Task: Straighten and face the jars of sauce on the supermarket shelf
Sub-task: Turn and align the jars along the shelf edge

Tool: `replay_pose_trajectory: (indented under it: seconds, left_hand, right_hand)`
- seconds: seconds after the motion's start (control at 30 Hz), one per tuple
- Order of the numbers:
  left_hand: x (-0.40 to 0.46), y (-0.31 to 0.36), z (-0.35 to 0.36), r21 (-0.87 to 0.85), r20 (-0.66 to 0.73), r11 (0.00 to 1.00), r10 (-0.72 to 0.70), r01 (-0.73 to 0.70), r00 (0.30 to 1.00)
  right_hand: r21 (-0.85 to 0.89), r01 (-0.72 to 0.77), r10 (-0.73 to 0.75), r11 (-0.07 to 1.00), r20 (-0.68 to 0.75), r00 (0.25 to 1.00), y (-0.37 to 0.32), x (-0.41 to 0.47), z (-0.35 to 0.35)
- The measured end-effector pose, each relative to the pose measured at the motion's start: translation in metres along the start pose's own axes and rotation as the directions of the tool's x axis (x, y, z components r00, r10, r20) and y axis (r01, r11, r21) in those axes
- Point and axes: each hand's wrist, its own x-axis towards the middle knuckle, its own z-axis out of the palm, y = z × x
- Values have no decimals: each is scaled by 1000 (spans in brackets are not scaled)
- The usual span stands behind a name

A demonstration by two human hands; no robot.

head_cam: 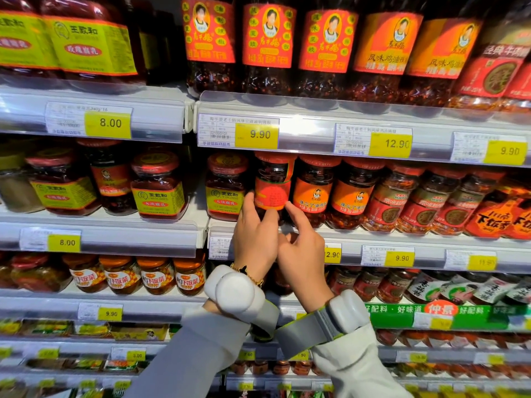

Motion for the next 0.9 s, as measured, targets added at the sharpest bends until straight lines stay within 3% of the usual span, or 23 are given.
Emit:
replay_pose_trajectory:
  seconds: [0.23,0.37,0.7,0.9]
  left_hand:
    - [-6,1,-4,-56,-18,998,33,-34,999]
    - [4,4,-4,44,30,999,2,-3,1000]
    - [-4,1,0,-26,-24,999,21,-22,999]
    - [3,1,-1,32,14,999,4,-5,1000]
  right_hand:
    - [0,-5,5,1000,-2,1000,-2,9,-3]
    - [30,14,-11,999,-75,997,0,6,-2]
    - [-5,-4,4,1000,20,1000,-2,11,-4]
    - [-7,6,-6,1000,-54,999,0,5,-4]
